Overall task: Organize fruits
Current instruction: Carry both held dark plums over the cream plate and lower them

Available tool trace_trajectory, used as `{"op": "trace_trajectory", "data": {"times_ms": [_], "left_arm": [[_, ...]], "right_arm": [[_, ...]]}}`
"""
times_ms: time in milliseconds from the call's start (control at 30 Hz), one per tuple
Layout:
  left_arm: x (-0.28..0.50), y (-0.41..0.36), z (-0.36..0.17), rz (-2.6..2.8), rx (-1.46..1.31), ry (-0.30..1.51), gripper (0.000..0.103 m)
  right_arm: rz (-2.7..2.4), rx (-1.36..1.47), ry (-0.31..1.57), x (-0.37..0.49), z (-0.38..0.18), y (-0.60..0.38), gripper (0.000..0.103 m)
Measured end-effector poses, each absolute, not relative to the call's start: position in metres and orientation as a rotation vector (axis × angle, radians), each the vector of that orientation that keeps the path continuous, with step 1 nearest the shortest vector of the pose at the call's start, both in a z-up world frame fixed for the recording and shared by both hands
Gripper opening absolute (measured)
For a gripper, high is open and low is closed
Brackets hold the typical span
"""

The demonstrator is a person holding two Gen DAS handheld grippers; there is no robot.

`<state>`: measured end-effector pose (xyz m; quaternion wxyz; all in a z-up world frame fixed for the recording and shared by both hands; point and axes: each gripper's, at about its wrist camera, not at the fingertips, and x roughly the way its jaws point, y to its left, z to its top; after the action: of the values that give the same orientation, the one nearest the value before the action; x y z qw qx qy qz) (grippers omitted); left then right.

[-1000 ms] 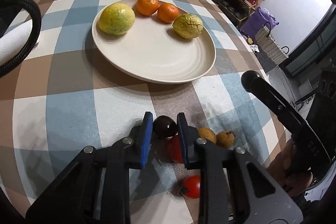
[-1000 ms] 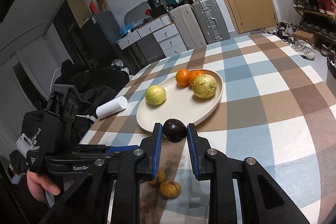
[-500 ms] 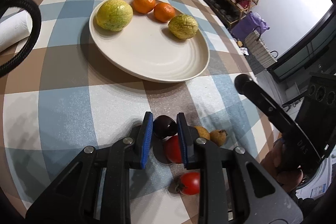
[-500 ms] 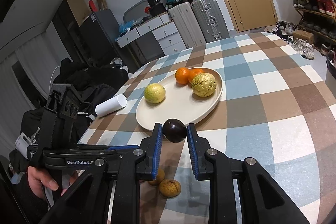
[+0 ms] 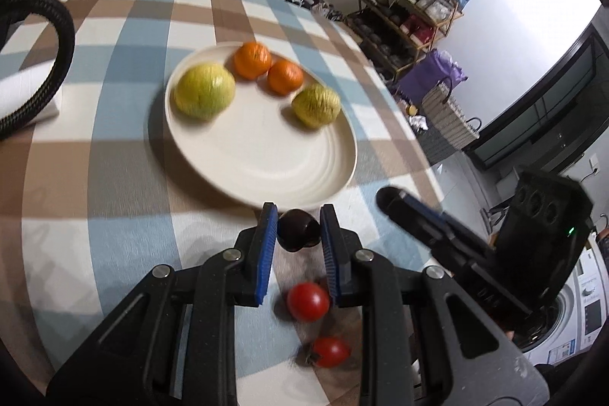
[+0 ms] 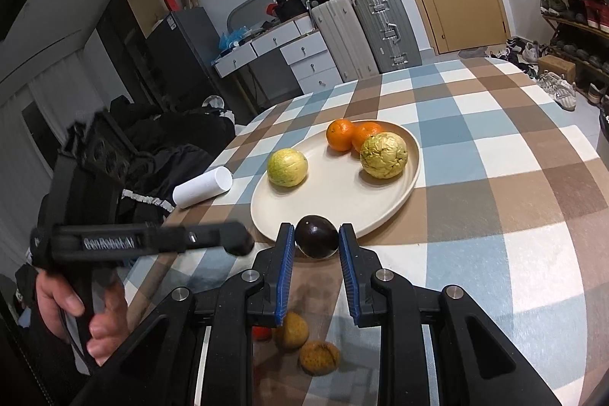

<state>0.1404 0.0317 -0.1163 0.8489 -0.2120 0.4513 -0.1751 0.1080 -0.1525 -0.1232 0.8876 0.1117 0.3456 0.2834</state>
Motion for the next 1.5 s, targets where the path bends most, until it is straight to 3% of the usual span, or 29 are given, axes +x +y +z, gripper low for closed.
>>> {"op": "trace_trajectory", "data": {"times_ms": [567,867,1333,1500], "left_arm": [[0.244,0.064,-0.078,-0.359,-0.43,0.887,0.02],[0.306,0.067,-0.103,-0.348,-0.398,0.935,0.02],[0.334,0.066,-0.14,-0.343,-0.437,0.974,0.02],[0.329,0.071,-0.138,-0.347,-0.483,0.96,0.021]], "right_arm": [[0.622,0.211,0.817,0.2,-0.119,-0.114,0.024],[0.591,0.195,0.923,0.261,-0.129,-0.072,0.024],[0.533,0.166,0.99,0.288,-0.15,-0.048,0.025],[0.544,0.166,0.987,0.283,-0.146,-0.05,0.038]]}}
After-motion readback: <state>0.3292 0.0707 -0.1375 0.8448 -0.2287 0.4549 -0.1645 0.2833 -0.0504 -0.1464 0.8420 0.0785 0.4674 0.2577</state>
